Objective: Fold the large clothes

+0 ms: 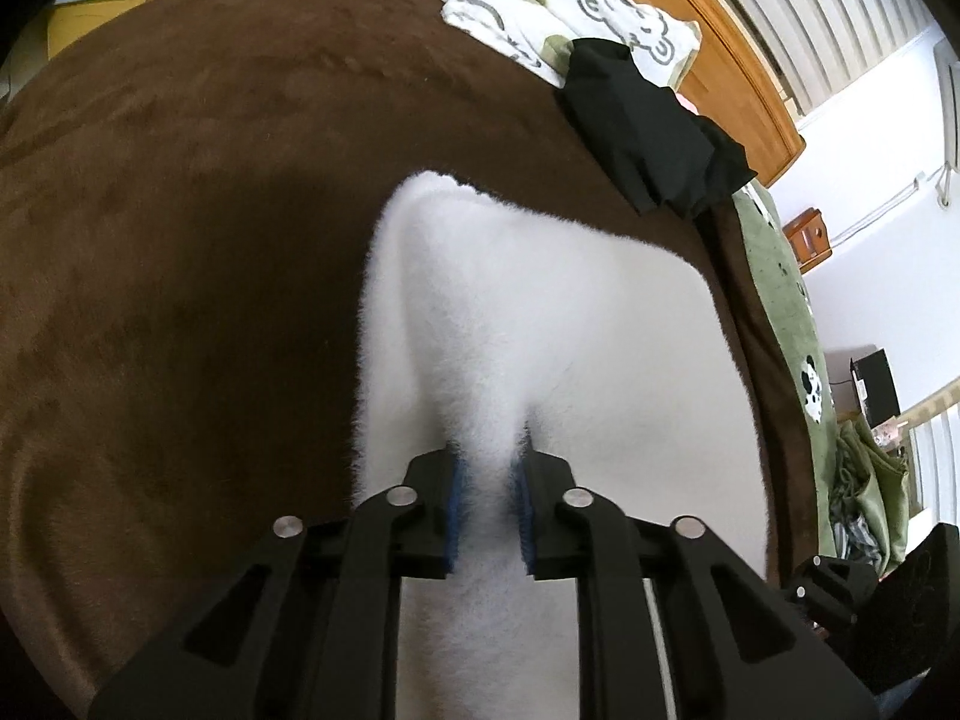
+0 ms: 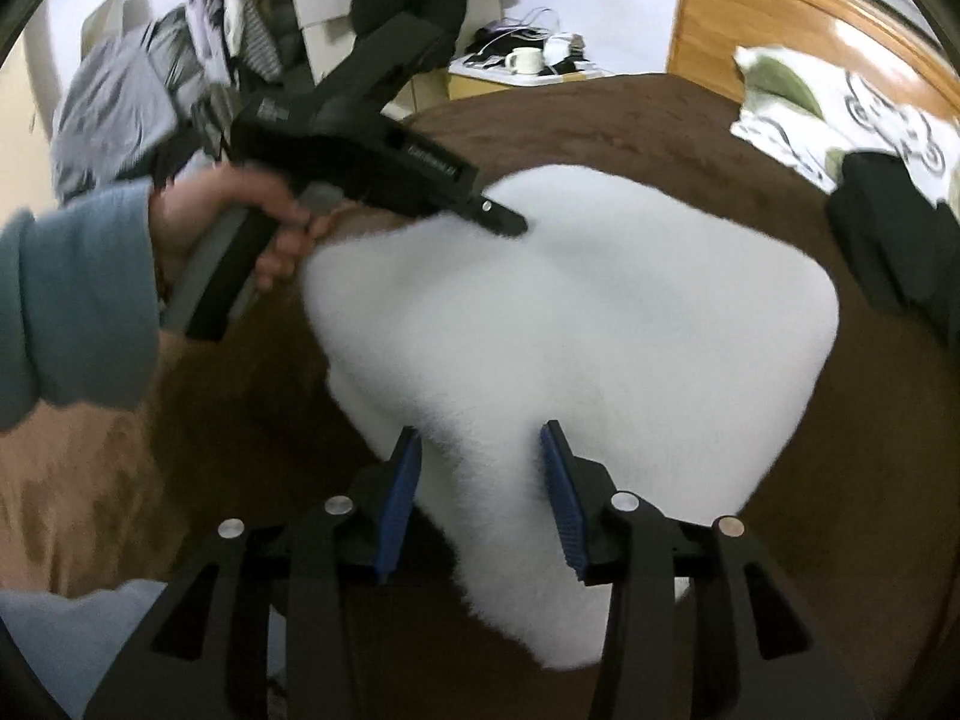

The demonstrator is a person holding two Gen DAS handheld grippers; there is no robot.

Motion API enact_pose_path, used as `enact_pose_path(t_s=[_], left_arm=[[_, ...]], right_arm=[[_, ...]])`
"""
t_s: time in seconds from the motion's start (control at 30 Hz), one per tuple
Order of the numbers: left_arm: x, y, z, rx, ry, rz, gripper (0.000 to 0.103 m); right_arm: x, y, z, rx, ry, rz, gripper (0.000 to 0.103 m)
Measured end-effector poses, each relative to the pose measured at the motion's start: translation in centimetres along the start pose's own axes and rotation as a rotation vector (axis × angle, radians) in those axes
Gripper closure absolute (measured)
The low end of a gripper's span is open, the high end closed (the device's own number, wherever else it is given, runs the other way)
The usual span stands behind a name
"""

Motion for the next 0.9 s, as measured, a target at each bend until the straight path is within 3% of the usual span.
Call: enact_pose_path(t_s=[0.1,0.23,0.37,0.47,0.63,0.7,0.9], left_arm=[[0.1,0.0,-0.2,-0.001,-0.009,0.003,0.069],[0.8,1.9,-2.8,0.106,-0.030,0.096,0.063],[1.0,5.8,-5.8,0.128,-0.004,0.215,0.039],[0.4,8.8,-6.2,0.100,-0.012,0.268,0.037],[-2.2,10.9,-4.1,0.077,-0.067,0.288,0.036],[-3.4,10.6,-3.1,0.070,-0.089,0.265,0.036],[-5.5,9.5,-1.9,0.111,-0.096,0.288,0.035]], right_arm=[[-0.1,-0.3,-0.3,-0.004,0.002,-0.001,0.059],[0.0,-0.3,-0.7,0.030,0.007,0.036,0.046],[-0.2,-0.6,-1.6,0.052,0.011,0.068,0.042],[-0.4,-0.3,-3.0,0.068,0.034,0.128,0.042],[-0.7,2.5,-5.0,0.012,0.069,0.251,0.044],[-1.1,3.8,-5.0,0.003,0.072,0.311,0.056],[-3.4,5.0,-3.0,-0.026,-0.025,0.380,0.057]])
Point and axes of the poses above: each gripper's, at about its wrist camera, not at the fingertips, and z roughly the way its jaws point, y to its right, x to its top, the point moved 6 cm from there along z, roughly the way its jaws point, and after that the axes turned 9 degrees about z, right-handed, at the moved point
